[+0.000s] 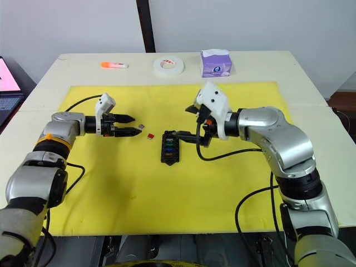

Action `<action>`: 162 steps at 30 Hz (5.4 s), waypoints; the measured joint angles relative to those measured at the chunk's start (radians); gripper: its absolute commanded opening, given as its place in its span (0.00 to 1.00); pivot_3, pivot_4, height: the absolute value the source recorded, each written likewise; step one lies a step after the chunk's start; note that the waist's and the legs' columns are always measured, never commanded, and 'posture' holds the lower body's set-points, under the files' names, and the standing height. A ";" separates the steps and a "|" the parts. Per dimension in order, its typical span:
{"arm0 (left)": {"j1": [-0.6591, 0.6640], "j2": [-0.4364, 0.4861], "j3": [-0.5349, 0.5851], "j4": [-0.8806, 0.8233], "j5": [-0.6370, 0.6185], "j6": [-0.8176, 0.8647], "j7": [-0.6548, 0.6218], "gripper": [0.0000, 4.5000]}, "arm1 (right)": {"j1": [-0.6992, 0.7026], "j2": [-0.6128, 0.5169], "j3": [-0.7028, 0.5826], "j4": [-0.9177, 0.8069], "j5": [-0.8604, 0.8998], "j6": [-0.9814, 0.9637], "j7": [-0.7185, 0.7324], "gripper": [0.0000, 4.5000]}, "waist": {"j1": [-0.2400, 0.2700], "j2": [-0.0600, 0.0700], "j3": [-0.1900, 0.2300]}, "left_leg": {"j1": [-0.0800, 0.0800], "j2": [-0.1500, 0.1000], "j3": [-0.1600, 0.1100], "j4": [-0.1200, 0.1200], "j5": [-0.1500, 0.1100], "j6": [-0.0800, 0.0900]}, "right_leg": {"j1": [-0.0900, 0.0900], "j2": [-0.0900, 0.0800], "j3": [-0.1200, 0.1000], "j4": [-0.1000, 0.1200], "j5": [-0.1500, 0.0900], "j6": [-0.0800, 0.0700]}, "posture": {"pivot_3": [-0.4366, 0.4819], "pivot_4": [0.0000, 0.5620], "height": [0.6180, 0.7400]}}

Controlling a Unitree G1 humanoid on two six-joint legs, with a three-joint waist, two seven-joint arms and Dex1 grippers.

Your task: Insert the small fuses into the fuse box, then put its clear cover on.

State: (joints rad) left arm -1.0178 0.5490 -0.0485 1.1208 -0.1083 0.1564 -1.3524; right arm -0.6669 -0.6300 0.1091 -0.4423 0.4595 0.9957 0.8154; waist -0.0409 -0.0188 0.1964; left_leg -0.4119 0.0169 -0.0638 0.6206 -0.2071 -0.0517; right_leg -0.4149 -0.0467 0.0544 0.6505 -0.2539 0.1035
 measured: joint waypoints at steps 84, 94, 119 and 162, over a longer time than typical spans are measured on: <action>0.320 -0.166 0.405 -1.319 -0.925 1.012 0.509 0.00 | -0.344 0.118 -0.307 0.383 0.589 0.419 -0.087 0.74 | -0.004 0.000 0.000 | 0.002 0.000 -0.002 0.000 0.000 0.000 | 0.002 0.000 -0.001 -0.001 0.000 0.000 | 0.48 0.27 1.00; 0.316 -0.141 0.336 -1.312 -0.936 0.964 0.511 0.00 | -0.357 0.152 -0.313 0.386 0.635 0.428 -0.169 0.74 | -0.003 0.000 0.000 | 0.002 0.000 -0.002 0.000 0.000 0.000 | 0.002 0.000 -0.001 -0.002 0.000 0.000 | 0.48 0.27 1.00; 0.314 -0.115 0.294 -1.275 -0.949 0.900 0.508 0.00 | -0.356 0.167 -0.321 0.386 0.702 0.419 -0.260 0.48 | -0.003 0.000 0.000 | 0.001 0.000 -0.002 -0.002 0.000 0.000 | 0.002 0.000 -0.001 -0.003 -0.002 -0.003 | 0.48 0.27 1.00; 0.381 0.393 0.008 -1.221 -0.534 0.580 0.090 1.00 | -0.308 -0.100 0.157 0.352 0.160 -0.219 0.237 0.00 | -0.005 0.000 0.000 | -0.014 0.000 0.001 -0.006 0.000 0.000 | -0.015 0.000 0.000 -0.007 -0.001 -0.001 | 0.48 0.27 1.00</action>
State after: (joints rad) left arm -0.6367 0.9418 -0.0409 -0.1004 -0.6421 0.7360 -1.2621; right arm -0.9748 -0.7297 0.2662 -0.0900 0.6199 0.7770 1.0528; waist -0.0463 -0.0189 0.1969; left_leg -0.4257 0.0170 -0.0627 0.6144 -0.2071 -0.0519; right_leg -0.4303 -0.0468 0.0547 0.6439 -0.2546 0.1027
